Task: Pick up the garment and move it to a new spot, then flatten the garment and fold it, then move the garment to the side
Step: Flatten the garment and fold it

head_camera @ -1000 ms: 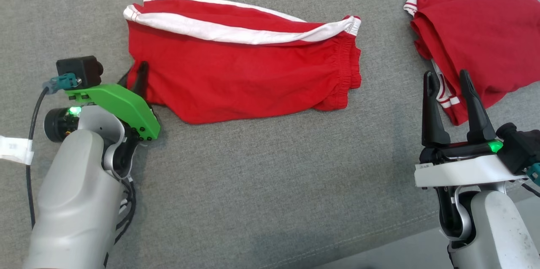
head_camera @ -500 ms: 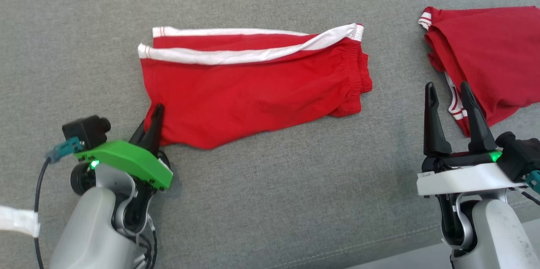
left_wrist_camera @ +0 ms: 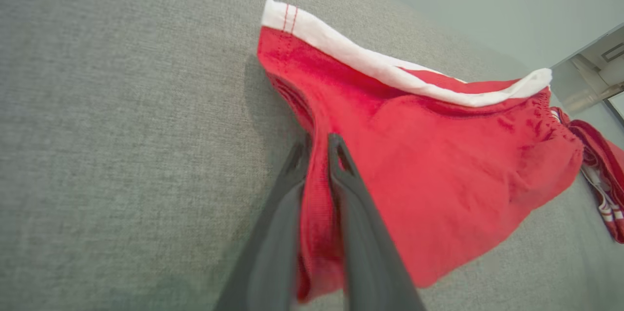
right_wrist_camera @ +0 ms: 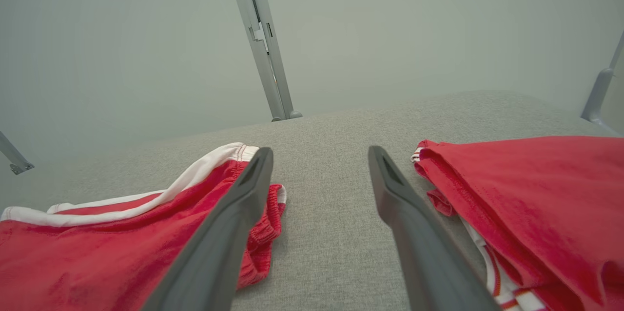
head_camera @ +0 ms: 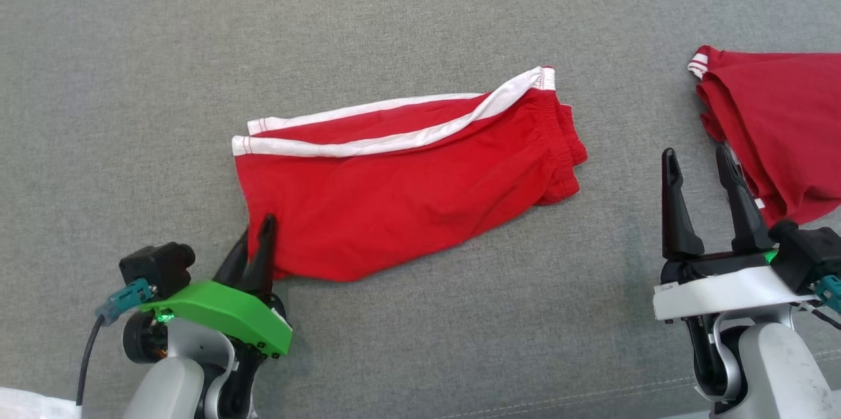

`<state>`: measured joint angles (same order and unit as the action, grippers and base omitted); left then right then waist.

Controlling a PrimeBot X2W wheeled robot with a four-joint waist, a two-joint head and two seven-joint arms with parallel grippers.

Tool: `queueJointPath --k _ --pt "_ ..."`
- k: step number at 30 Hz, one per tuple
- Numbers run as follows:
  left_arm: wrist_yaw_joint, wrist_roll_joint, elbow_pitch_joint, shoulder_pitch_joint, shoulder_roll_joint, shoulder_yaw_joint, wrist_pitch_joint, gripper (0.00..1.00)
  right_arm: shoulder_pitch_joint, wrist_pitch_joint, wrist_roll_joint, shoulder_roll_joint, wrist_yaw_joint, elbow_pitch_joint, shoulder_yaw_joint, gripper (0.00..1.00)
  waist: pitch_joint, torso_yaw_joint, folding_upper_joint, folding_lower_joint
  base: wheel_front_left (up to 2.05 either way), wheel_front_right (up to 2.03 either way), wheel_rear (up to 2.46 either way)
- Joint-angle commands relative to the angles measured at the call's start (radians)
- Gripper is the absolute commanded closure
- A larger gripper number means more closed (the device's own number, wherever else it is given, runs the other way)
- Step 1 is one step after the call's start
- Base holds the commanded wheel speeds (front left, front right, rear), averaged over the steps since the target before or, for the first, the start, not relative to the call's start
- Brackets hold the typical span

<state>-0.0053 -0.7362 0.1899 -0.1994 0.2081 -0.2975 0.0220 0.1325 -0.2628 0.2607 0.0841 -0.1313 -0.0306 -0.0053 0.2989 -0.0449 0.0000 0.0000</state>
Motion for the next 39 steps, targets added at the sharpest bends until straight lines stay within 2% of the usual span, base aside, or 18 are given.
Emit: queueJointPath --k 1,6,10,17,21,30,34,39 --pt "0.015 0.033 -0.013 0.008 0.017 0.002 -0.023 0.00 -0.003 -0.004 0.000 0.005 0.001 -0.005 0.006 0.00 -0.006 0.003 0.0000 0.0000 0.00 0.00 0.00" --pt "0.071 0.083 -0.052 0.017 0.006 0.037 -0.141 0.00 0.011 0.002 -0.010 0.017 0.001 -0.025 0.010 0.00 -0.019 -0.002 0.0000 0.0000 0.00 0.00 0.00" --pt "0.109 0.175 -0.094 0.007 0.033 0.051 -0.233 0.00 0.019 0.023 -0.033 0.026 0.001 -0.031 0.002 0.00 -0.039 0.002 0.0000 0.0000 0.00 0.00 0.00" --pt "0.172 0.307 -0.186 0.040 0.085 0.070 -0.278 0.00 0.005 0.058 -0.066 0.038 0.001 -0.019 0.001 0.00 -0.072 0.014 0.0000 0.0000 0.00 0.00 0.00" --pt "0.181 0.333 -0.218 0.062 0.106 0.063 -0.269 0.00 -0.002 0.073 -0.070 0.040 0.001 -0.013 0.002 0.00 -0.079 0.019 0.0000 0.0000 0.00 0.00 0.00" --pt "0.186 0.315 -0.236 0.066 0.103 0.062 -0.260 0.00 -0.002 0.090 -0.058 0.043 0.001 -0.026 -0.009 0.00 -0.072 0.031 0.0000 0.0000 0.00 0.00 0.00" --pt "0.187 0.323 -0.243 0.046 0.099 0.052 -0.256 0.00 0.038 0.103 -0.046 0.055 0.001 -0.062 -0.012 0.00 -0.055 0.047 0.0000 0.0000 0.00 0.00 0.00" --pt "0.172 0.327 -0.242 0.010 0.087 0.032 -0.258 0.00 0.122 0.122 -0.029 0.067 0.001 -0.147 0.037 0.00 -0.018 0.079 0.0000 0.0000 0.00 0.00 0.00"
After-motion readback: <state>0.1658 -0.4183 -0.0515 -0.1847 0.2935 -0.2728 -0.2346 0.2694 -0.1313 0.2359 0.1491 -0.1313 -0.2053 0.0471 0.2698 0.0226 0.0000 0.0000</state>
